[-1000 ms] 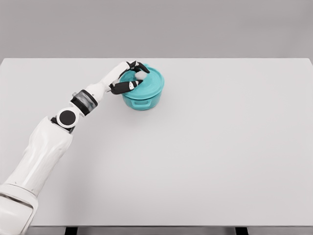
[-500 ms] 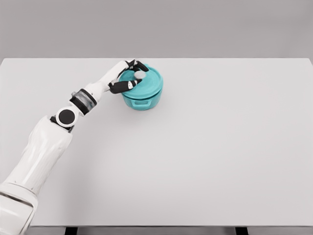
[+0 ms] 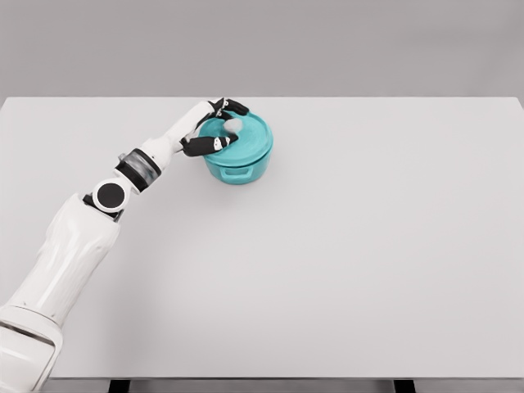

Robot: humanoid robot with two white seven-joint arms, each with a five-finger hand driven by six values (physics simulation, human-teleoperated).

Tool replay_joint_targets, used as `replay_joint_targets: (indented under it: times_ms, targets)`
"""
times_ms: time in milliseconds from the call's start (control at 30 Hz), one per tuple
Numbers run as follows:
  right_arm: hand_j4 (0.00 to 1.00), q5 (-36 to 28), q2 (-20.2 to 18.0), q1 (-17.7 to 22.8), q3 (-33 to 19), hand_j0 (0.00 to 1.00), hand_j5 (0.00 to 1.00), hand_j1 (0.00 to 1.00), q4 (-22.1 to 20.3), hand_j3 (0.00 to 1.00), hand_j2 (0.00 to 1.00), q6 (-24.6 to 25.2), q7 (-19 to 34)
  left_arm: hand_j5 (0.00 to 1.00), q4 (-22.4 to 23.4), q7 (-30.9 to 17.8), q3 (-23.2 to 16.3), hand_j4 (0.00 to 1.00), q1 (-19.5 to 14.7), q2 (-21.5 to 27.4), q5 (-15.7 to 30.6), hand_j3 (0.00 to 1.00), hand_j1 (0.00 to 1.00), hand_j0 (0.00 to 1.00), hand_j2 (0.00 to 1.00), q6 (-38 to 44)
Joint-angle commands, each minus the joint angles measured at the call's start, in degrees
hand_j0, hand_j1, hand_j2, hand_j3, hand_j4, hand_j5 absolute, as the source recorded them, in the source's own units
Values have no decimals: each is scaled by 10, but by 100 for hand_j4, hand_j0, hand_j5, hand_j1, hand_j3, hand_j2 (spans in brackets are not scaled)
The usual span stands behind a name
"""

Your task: Cover the pot with left arm

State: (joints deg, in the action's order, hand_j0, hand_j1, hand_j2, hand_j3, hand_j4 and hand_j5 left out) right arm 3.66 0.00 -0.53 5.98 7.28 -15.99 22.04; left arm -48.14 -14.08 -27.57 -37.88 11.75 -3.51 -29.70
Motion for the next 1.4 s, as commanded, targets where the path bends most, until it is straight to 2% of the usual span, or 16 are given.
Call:
replay_joint_targets:
  times_ms: [0,167,933,1200,1367]
  targets:
    - [100,0,0,0,0,100,100,100,0,100,100,0,0,69,1,-2,0,69,0,-1,0,69,69,69,69,0]
    - [100,0,0,0,0,100,100,100,0,100,100,0,0,71,0,12,0,71,0,-1,0,71,71,71,71,-1]
    - [100,0,0,0,0,100,100,100,0,100,100,0,0,78,0,12,0,78,-1,-3,0,78,78,78,78,-5]
    - [100,0,0,0,0,100,100,100,0,100,100,-1,0,95,0,12,0,95,-1,-2,1,95,95,95,95,-5]
    - [100,0,0,0,0,100,100,100,-1,100,100,0,0,97,-1,12,3,97,-1,-2,3,97,97,97,97,-5]
